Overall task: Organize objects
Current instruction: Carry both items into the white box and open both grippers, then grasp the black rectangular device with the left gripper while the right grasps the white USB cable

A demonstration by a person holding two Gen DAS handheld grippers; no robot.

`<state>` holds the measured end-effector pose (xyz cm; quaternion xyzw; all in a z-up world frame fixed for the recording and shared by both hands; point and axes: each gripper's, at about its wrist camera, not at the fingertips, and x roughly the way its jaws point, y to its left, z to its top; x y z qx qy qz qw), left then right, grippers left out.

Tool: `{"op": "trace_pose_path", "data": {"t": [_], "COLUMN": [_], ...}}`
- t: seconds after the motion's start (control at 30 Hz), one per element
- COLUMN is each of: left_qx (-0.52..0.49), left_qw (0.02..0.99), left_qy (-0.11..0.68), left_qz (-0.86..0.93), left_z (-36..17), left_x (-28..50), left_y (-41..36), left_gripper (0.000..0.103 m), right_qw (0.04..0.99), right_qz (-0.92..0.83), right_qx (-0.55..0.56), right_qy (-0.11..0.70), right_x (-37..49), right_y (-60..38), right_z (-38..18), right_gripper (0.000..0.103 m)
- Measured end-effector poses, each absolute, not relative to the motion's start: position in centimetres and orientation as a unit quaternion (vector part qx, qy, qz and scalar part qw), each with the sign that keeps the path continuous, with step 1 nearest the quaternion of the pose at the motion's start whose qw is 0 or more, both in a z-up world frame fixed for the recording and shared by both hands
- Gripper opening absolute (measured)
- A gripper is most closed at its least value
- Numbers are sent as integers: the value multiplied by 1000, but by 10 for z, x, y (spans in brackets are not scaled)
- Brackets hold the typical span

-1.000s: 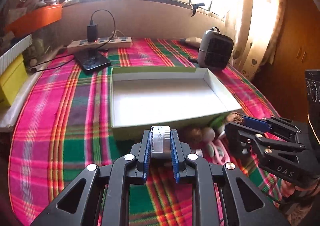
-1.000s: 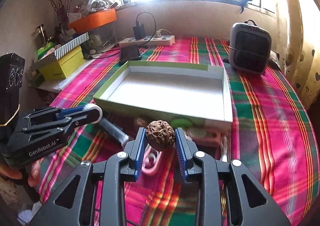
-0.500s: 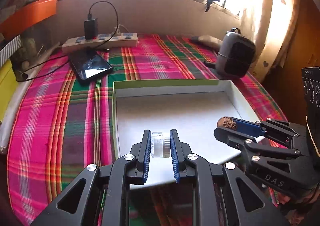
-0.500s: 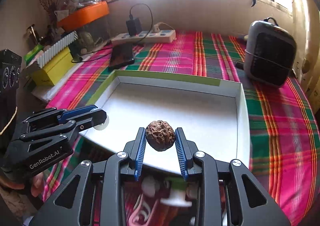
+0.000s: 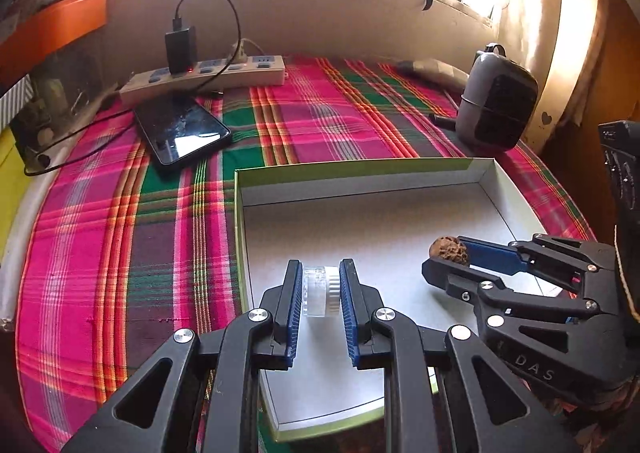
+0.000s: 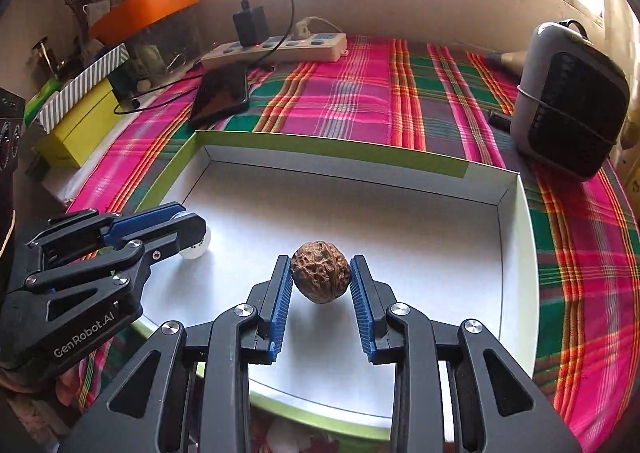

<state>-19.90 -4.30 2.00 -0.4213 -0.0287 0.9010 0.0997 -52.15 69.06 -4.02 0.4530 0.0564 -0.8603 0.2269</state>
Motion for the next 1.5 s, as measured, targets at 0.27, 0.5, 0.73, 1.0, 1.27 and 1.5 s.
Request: {"op": "trace_pose_path", "data": {"t": [0.27, 0.5, 0.73, 1.0, 1.27, 1.5], "left_qx": [-420, -416, -400, -375, -370, -373], "left_qw": [101, 100, 104, 117, 160, 211], "left_qy": [-20, -28, -33, -32, -22, 26], "left_qz": [902, 903, 910, 919, 915, 903], "left_z": [20, 23, 35, 51, 51, 42], "left_x": [-199, -191, -173, -135, -99, -83], "left_y": [-41, -43, -44, -44, -40, -30], "left_gripper": [18, 27, 30, 31, 31, 31], "right_qw": [222, 219, 212, 218, 201, 172], "right_qz": [-860, -864, -874, -886, -902, -907], "right_qx": [457, 452, 437, 410, 383, 383], "right_qy": [51, 25, 17, -9, -12, -25], "right_x": [-524, -521, -508, -480, -440, -414], "right_y": [688, 695, 706, 729, 763, 798], "right_z": [-41, -36, -25, -1, 8, 3], "right_gripper": [31, 51, 52, 52, 52, 52]}}
